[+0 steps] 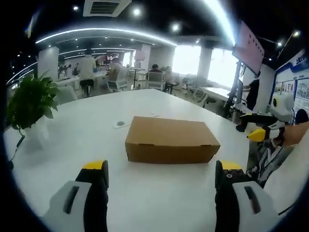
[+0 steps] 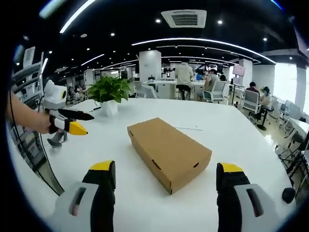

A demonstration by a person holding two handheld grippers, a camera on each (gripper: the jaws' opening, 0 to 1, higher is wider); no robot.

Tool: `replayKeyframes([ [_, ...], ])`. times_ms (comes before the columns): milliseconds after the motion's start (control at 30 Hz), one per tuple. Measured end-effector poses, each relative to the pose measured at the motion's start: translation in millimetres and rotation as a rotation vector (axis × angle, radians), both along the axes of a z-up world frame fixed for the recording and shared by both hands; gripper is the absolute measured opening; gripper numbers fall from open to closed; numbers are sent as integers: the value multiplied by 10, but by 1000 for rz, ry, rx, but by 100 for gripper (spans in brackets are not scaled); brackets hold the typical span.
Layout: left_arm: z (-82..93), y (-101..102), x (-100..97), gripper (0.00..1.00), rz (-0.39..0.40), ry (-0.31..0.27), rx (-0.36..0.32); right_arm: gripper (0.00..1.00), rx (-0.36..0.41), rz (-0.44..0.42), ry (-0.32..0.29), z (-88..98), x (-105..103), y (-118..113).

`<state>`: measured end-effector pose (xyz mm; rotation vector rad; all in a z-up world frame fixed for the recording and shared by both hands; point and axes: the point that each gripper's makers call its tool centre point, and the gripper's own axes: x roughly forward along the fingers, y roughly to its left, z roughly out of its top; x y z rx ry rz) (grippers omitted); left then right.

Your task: Operate the shoe box by opening the lid, removing the specified soft item, and placing it in the target area until the item is outside and the box remains undamaged.

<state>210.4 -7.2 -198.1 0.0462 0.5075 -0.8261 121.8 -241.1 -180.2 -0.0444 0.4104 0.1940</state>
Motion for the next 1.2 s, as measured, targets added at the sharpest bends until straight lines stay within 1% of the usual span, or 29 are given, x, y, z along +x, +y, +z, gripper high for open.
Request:
replayKeyframes([
  [33, -16, -1, -7, 94, 2, 0, -1, 95, 4, 3, -14, 22, 19, 11],
  [67, -45, 6, -8, 94, 18, 0, -4, 97, 11, 4, -15, 29, 24, 20],
  [133, -87, -9, -31, 93, 28, 9, -12, 98, 36, 5, -32, 60, 42, 50],
  [200, -102, -31, -61, 93, 30, 8, -5, 96, 60, 1, -43, 77, 49, 70],
  [267, -106, -71, -94, 93, 5, 1, 9, 95, 114, -6, -49, 85, 41, 97],
  [333, -119, -95, -111, 94, -29, 4, 38, 94, 135, -16, -55, 70, 41, 85],
  [367, -121, -96, -110, 94, -33, 7, 41, 94, 122, -27, -35, 9, 36, 71],
  [400, -127, -93, -109, 93, -42, 17, 49, 94, 115, -28, -27, -10, 31, 67],
  [433, -118, -84, -100, 92, -47, 17, 53, 94, 94, -24, 0, -60, 11, 61],
  [500, -82, -63, -35, 93, -50, -4, 52, 91, 54, -15, 41, -141, -17, 68],
  [533, -74, -61, -11, 95, -54, -6, 53, 90, 29, 6, 74, -200, -47, 99],
  [567, -55, -66, 35, 96, -61, -3, 40, 87, 15, 25, 86, -217, -64, 123],
  [600, -47, -72, 49, 97, -61, 0, 30, 83, -27, 53, 104, -253, -90, 142],
  [633, -44, -74, 55, 98, -60, 2, 25, 79, -47, 62, 111, -267, -100, 144],
  [667, -42, -80, 59, 99, -30, 39, -14, 75, -118, 84, 126, -313, -115, 133],
  [700, -31, -84, 63, 99, 3, 54, -53, 73, -136, 82, 136, -332, -123, 119],
  [733, -43, -80, 64, 99, 26, 61, -72, 73, -155, 80, 151, -364, -133, 110],
  [767, -81, -82, 50, 99, 22, 62, -65, 74, -132, 76, 139, -356, -114, 132],
  [800, -108, -96, 43, 99, 19, 64, -61, 74, -120, 73, 142, -363, -108, 132],
  [900, -185, -130, 29, 99, 3, 73, -43, 76, -112, 72, 148, -390, -72, 148],
  [933, -192, -134, 28, 99, 1, 79, -51, 77, -107, 71, 144, -396, -52, 150],
  [967, -156, -178, 26, 99, 4, 95, -109, 78, -99, 63, 141, -392, -23, 152],
  [1000, -176, -141, 55, 99, 27, 96, -96, 81, -90, 51, 137, -383, -6, 148],
  [1033, -179, -137, 62, 99, 32, 94, -94, 85, -74, 39, 130, -375, 20, 148],
  [1067, -204, -127, 81, 99, 43, 91, -84, 91, -57, 31, 136, -378, 23, 155],
  [1100, -220, -130, 86, 99, 45, 90, -83, 94, -33, 20, 134, -372, 25, 164],
  [1133, -244, -136, 85, 99, 47, 88, -86, 97, -8, 8, 110, -344, 38, 173],
  [1167, -267, -145, 81, 99, 46, 92, -86, 100, -17, 13, 116, -365, 21, 173],
  [1200, -300, -154, 68, 99, 42, 100, -81, 100, -18, 13, 117, -372, 18, 174],
])
